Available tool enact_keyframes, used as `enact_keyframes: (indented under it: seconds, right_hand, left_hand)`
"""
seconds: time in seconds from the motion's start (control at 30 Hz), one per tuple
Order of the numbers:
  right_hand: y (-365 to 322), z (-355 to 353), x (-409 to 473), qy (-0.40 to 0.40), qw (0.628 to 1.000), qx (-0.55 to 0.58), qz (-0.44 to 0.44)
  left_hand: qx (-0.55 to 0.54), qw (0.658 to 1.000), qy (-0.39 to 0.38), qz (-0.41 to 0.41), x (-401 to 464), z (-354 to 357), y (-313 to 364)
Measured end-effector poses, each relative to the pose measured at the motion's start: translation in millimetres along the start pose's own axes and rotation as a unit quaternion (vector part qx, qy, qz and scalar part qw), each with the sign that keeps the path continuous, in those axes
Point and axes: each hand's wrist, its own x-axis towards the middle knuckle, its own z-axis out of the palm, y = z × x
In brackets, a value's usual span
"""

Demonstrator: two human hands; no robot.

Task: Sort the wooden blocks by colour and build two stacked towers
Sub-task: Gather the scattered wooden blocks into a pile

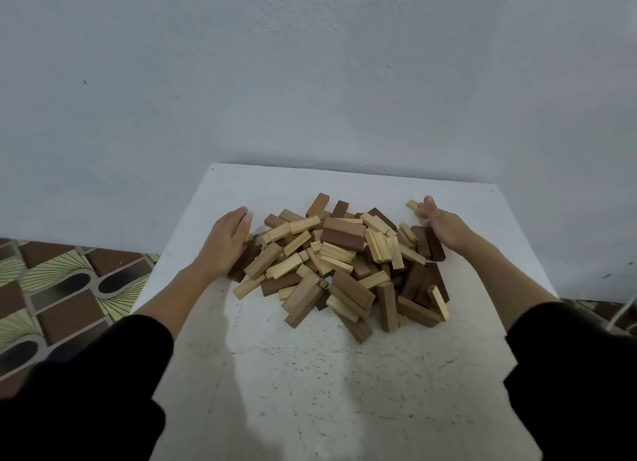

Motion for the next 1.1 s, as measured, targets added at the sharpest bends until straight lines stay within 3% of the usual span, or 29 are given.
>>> enact_keyframes:
  seconds: [0.33,0.67,0.83,0.9,1.0,1.1]
  right_hand:
    - [43,11,-61,0.170,0.984,0.014,-0.046]
    - [47,66,-135,0.282,0.957,0.068,-0.013]
    - [58,61,-139,0.274,0.959,0.070,-0.034]
    - [61,55,-140,0.218,0.973,0.052,-0.055]
    - [61,52,-136,0.122,0.989,-0.045,-0.074]
    - [58,55,-126,0.085,0.984,-0.128,-0.095]
  left_hand:
    - [-0.045,0.998,0.026,0.033,-39,-4,3]
    - [-0.079,0.996,0.028,0.038,-86,2,20]
    - [-0.092,0.995,-0.007,-0.035,-101,6,25]
    - [-0.085,0.995,-0.045,-0.040,-102,5,21]
    - [0.003,0.994,-0.109,-0.027,-95,5,19]
    - [0.097,0.986,-0.137,0.009,-86,11,17]
